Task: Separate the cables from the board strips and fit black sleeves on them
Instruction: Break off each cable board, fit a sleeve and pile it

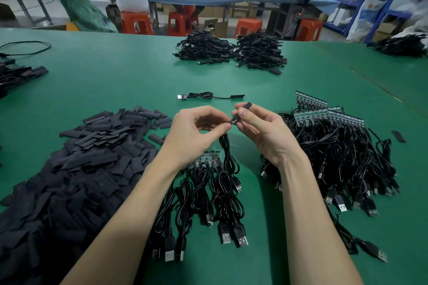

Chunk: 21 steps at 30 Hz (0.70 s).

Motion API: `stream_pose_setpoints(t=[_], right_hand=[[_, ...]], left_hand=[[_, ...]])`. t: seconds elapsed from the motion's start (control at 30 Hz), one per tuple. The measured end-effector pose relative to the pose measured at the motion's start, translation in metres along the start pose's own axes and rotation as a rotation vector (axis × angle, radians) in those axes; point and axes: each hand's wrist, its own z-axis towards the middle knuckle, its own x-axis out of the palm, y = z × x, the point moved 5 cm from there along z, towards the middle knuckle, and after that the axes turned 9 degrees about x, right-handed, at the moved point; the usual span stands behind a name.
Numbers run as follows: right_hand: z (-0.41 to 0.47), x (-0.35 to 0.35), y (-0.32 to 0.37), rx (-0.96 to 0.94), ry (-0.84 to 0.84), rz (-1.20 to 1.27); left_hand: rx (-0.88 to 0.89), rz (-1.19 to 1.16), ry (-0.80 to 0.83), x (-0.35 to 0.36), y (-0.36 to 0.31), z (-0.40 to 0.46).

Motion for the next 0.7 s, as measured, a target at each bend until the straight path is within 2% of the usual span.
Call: stream_pose_setpoints(t=[0.47, 0.7], right_hand=[[0.002, 0.009, -0.006, 0.038, 0.066, -0.032], [0.005, 0.011, -0.003, -0.192, -0.066, -0.185]], left_hand=[[-0.029, -0.162, -0.055, -0.003, 0.004, 0.0], [-0.143, -0.191, -0.141, -0.002, 0.014, -0.002]])
